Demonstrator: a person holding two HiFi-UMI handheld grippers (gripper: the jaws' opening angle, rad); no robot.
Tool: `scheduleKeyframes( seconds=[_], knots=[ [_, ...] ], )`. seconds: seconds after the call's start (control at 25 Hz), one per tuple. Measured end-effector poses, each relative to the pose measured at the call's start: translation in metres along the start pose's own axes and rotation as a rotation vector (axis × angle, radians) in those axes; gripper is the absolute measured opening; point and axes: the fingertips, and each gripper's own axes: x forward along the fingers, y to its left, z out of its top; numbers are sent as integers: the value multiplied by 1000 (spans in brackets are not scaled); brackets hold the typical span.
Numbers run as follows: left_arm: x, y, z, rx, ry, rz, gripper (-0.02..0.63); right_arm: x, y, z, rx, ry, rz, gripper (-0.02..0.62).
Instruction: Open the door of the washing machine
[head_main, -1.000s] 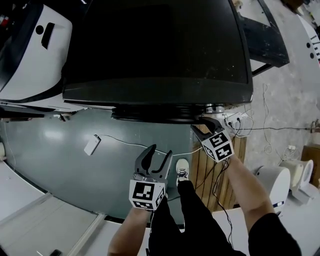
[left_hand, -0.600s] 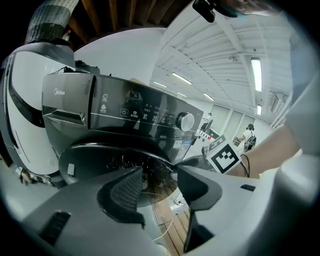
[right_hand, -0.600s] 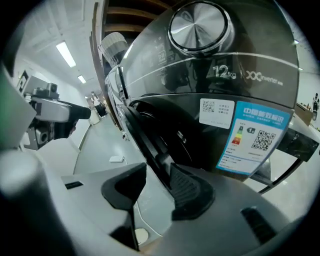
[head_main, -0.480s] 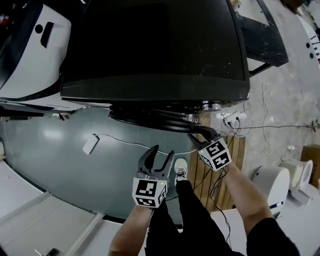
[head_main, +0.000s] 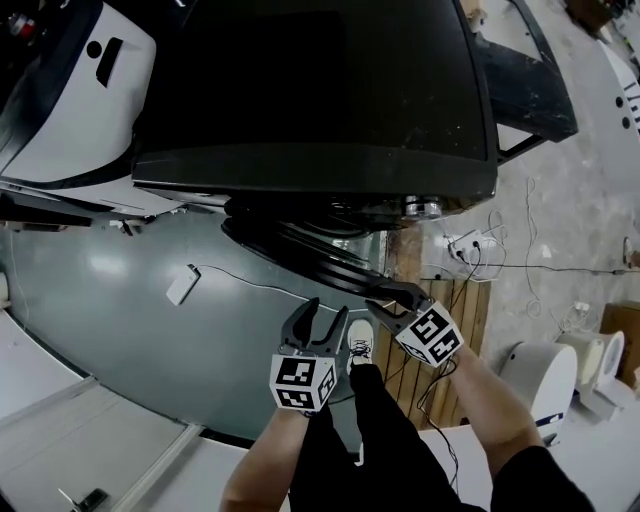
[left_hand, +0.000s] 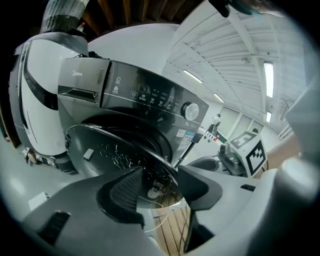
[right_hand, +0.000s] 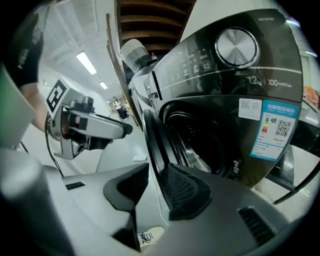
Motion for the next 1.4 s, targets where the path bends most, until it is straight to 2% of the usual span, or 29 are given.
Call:
scheduleKeyframes(
  seconds=[0.48, 0.88, 1.16, 1.4],
  knots=[
    [-27, 43, -15, -62, 3, 109, 233, 13, 44, 47, -14, -78, 74, 129],
    [-71, 77, -42, -119, -4, 145, 235, 50, 90, 75, 9, -112, 84, 121],
    [-107, 106, -62, -116, 4, 130, 235, 81, 143, 85, 13, -103, 119, 126],
    [-148, 125, -84, -109, 31, 91, 235, 110, 185, 92, 79, -108, 77, 133]
  ],
)
